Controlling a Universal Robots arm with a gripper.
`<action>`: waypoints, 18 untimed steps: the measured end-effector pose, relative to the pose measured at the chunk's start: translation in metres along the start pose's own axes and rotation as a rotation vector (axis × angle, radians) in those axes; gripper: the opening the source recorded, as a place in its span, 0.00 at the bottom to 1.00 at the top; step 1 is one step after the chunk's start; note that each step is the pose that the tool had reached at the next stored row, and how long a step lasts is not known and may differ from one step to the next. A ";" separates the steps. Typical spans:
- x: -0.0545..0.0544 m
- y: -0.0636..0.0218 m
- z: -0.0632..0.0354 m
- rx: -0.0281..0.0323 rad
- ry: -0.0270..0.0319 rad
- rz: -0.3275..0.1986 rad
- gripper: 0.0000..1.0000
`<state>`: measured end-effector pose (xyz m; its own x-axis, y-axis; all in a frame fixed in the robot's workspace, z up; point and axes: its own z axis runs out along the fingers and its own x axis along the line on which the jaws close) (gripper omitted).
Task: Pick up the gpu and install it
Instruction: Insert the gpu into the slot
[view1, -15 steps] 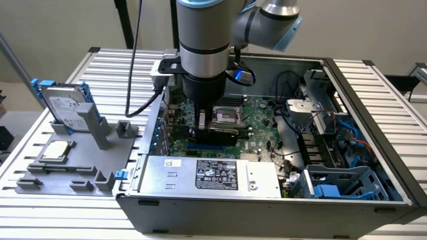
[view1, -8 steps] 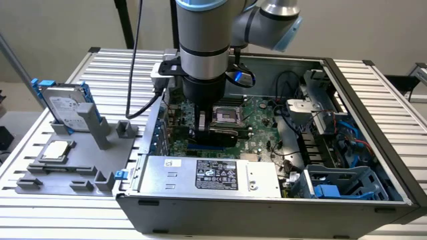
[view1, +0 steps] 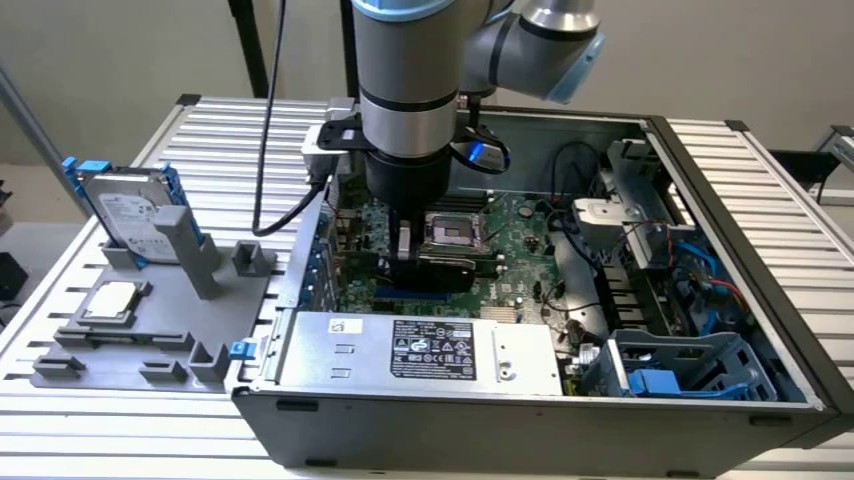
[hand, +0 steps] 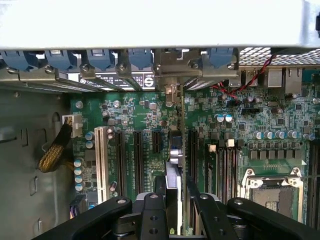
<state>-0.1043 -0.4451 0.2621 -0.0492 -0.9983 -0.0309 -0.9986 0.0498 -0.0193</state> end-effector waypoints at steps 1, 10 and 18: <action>0.000 0.0000 0.0004 0.0001 0.0002 0.000 0.27; 0.000 0.0006 0.0044 0.0002 0.0087 -0.001 0.27; 0.000 0.0011 0.0061 -0.0005 0.0094 -0.001 0.27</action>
<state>-0.1052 -0.4450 0.2560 -0.0481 -0.9986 -0.0215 -0.9986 0.0485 -0.0188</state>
